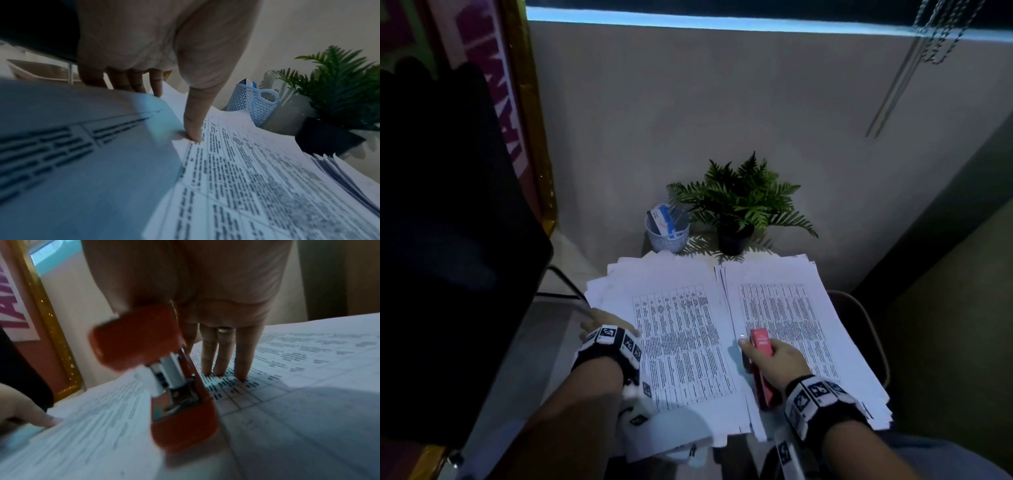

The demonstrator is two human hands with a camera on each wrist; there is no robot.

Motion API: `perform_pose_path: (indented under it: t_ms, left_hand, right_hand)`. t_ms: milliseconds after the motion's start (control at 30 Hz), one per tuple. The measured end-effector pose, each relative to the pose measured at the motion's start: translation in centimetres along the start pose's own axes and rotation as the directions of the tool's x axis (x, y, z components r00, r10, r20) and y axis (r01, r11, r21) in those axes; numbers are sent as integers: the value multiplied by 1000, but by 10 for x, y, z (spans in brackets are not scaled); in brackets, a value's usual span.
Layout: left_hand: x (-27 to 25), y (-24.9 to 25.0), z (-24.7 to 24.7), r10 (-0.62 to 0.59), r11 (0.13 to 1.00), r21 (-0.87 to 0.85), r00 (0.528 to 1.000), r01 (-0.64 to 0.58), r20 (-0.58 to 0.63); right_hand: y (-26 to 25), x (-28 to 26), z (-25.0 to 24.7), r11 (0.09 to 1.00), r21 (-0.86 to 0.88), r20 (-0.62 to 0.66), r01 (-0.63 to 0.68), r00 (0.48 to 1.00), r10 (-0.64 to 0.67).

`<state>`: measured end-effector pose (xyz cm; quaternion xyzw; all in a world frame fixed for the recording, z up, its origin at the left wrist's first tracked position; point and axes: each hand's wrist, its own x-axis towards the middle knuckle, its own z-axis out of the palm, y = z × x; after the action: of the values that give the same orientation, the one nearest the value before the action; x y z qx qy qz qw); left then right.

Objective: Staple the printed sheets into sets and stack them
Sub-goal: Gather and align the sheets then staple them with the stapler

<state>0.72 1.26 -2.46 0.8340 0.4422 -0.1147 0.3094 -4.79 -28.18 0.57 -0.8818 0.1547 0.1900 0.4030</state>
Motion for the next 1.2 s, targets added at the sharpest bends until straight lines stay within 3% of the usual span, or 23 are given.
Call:
perform_pose_path:
  t_ms: [133, 300, 467, 600, 733, 833, 933, 1000, 1100, 1200]
  left_hand:
    - [-2, -10, -12, 116, 988, -88, 983, -129, -142]
    - [-13, -21, -21, 206, 957, -169, 962, -236, -178]
    - [-17, -24, -30, 353, 898, -158, 886, -412, -300]
    - [-46, -17, -45, 419, 793, -283, 820, -539, -389]
    - [-88, -12, -74, 557, 554, -463, 722, -692, -411]
    - [-122, -11, -92, 575, 375, -653, 718, -658, -392]
    - [-144, -10, -99, 593, 270, -776, 733, -570, -332]
    - [-149, -8, -97, 594, 282, -810, 756, -514, -273]
    - [-151, -6, -88, 578, 377, -842, 808, -385, -111]
    - [-137, -6, -73, 525, 435, -872, 850, -224, 43]
  right_hand:
    - [2, 4, 2, 999, -39, -72, -19, 997, 16]
    - [6, 8, 7, 1000, -15, -123, -22, 992, 20]
    - [6, 5, 9, 1000, -3, -116, -28, 993, 28]
    - [-6, -3, 6, 1000, -15, -58, -23, 998, 22]
    - [-22, -17, 1, 949, 273, -134, 159, 983, -126]
    - [-45, -35, -14, 841, 478, -95, 255, 966, -240]
    - [-64, -45, -39, 736, 645, 35, 204, 955, -296]
    - [-72, -50, -56, 743, 646, 81, 176, 952, -296]
    - [-74, -51, -75, 804, 566, 70, 183, 961, -268]
    - [-62, -43, -82, 933, 321, 100, 161, 974, -203]
